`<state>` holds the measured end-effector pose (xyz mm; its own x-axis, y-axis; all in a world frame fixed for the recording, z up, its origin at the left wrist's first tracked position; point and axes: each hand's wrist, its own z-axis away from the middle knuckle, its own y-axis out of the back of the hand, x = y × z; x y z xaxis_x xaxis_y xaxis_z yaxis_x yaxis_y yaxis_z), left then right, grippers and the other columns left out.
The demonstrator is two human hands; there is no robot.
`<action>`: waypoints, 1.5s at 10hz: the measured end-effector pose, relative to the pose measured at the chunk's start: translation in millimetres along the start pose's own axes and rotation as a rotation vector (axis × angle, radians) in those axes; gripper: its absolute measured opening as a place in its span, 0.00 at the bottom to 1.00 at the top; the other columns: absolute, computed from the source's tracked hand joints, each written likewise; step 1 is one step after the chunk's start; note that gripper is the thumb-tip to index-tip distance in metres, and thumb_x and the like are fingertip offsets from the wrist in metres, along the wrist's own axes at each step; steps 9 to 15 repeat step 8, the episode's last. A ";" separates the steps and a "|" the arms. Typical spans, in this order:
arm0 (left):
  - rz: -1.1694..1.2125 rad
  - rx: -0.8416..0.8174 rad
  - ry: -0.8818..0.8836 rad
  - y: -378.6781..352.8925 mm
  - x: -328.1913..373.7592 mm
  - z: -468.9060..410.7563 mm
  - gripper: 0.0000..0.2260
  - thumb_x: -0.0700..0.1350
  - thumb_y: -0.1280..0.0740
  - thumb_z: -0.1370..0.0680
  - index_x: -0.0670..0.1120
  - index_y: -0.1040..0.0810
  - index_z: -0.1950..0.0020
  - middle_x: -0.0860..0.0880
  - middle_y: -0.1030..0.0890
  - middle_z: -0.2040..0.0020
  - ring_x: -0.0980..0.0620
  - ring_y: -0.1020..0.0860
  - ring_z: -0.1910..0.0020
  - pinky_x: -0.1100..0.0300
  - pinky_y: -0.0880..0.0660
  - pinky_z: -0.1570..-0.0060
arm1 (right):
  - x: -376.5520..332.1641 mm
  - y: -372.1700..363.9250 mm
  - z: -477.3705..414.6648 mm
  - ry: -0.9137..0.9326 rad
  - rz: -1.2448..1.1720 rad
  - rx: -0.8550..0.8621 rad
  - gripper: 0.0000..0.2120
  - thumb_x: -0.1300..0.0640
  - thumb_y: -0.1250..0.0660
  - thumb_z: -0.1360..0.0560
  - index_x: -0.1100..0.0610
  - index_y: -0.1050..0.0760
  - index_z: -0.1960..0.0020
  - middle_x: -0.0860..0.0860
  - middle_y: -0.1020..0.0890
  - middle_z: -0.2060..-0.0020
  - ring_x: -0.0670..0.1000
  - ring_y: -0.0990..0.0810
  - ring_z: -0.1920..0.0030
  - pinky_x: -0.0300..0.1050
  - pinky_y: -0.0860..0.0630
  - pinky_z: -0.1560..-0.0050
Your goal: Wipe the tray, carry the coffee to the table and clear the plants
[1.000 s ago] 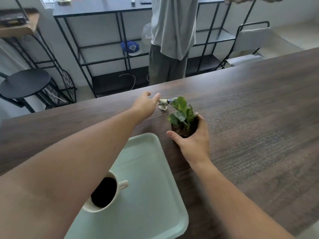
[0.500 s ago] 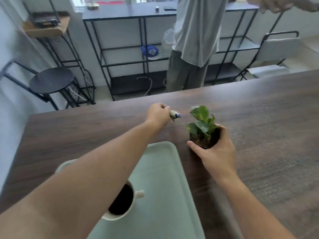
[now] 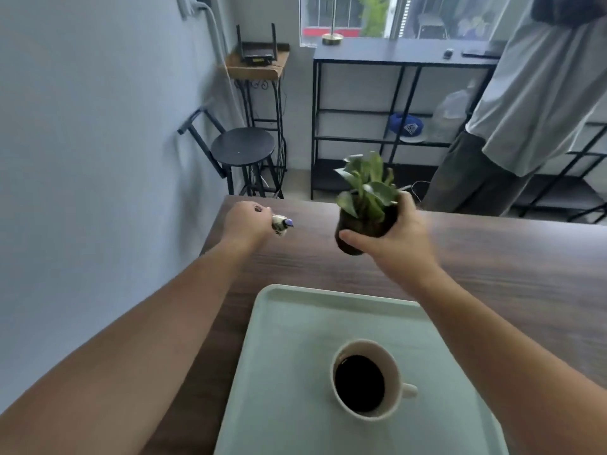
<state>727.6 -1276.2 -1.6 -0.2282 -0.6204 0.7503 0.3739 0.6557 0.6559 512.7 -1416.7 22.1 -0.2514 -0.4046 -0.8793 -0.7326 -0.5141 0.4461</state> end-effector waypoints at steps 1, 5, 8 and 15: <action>0.039 -0.020 0.105 8.2 -24.3 -19.1 0.17 0.47 0.39 0.26 0.34 0.19 0.57 0.40 0.21 0.65 0.45 0.27 0.66 0.53 0.32 0.62 | 0.3 -34.6 -24.6 -0.022 0.036 -0.082 0.31 0.42 0.18 0.45 0.45 0.31 0.49 0.39 0.20 0.54 0.34 0.22 0.54 0.28 0.28 0.59; 0.094 -0.002 0.180 -3.0 -60.8 -26.7 0.13 0.45 0.38 0.29 0.36 0.23 0.64 0.37 0.21 0.65 0.42 0.26 0.66 0.48 0.27 0.62 | 34.2 -75.2 -40.7 -0.065 0.157 -0.202 0.31 0.42 0.18 0.44 0.43 0.32 0.49 0.38 0.23 0.54 0.37 0.23 0.52 0.29 0.31 0.58; 0.128 0.156 0.075 11.5 -52.6 28.6 0.21 0.66 0.36 0.28 0.50 0.28 0.47 0.54 0.22 0.58 0.54 0.24 0.60 0.57 0.31 0.61 | -15.2 7.3 36.2 -0.094 -0.080 -0.089 0.45 0.39 0.25 0.31 0.48 0.44 0.22 0.50 0.29 0.31 0.51 0.28 0.33 0.56 0.29 0.32; 0.128 0.156 0.075 11.5 -52.6 28.6 0.21 0.66 0.36 0.28 0.50 0.28 0.47 0.54 0.22 0.58 0.54 0.24 0.60 0.57 0.31 0.61 | -15.2 7.3 36.2 -0.094 -0.080 -0.089 0.45 0.39 0.25 0.31 0.48 0.44 0.22 0.50 0.29 0.31 0.51 0.28 0.33 0.56 0.29 0.32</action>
